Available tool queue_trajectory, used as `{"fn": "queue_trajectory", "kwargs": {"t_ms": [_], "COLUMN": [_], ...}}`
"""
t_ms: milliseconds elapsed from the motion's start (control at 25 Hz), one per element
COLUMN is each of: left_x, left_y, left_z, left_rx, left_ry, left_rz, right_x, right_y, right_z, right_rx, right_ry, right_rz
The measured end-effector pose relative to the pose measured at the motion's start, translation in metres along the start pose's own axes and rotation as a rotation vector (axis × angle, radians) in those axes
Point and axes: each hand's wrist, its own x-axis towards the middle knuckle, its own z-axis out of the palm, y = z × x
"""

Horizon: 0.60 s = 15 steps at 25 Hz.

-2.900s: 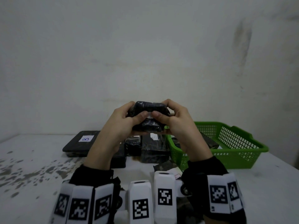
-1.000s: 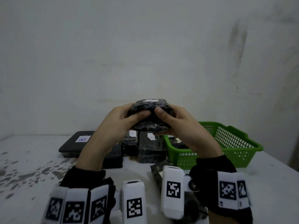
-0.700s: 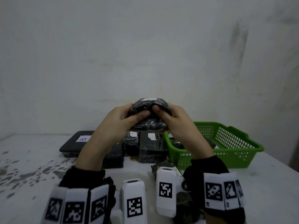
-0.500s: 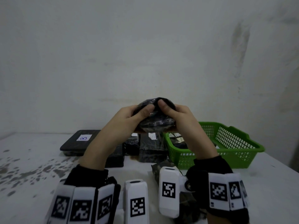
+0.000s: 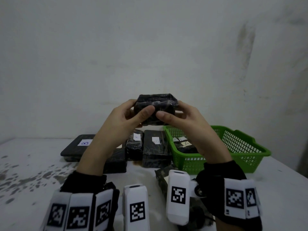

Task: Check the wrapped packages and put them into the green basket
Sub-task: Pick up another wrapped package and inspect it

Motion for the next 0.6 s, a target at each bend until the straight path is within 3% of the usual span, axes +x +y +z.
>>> {"fn": "queue_trajectory", "kwargs": {"t_ms": [200,400,600], "left_x": [0.0017,0.0013,0.0020], "left_y": [-0.0044,-0.0014,-0.0023], "left_z": [0.0001,0.0035,0.0095], "left_rx": [-0.002,0.010,0.104], "left_ry": [-0.002,0.045,0.117], "left_rz": [0.010,0.003,0.035], "right_x": [0.0027,-0.0002,0.0030], "right_y": [0.0026,0.0026,0.0027], "right_z": [0.0009,-0.0018,-0.0027], "right_rx": [0.054,0.152,0.228], "right_ry": [0.034,-0.084,0.027], "right_rz": [0.012,0.050,0.100]}}
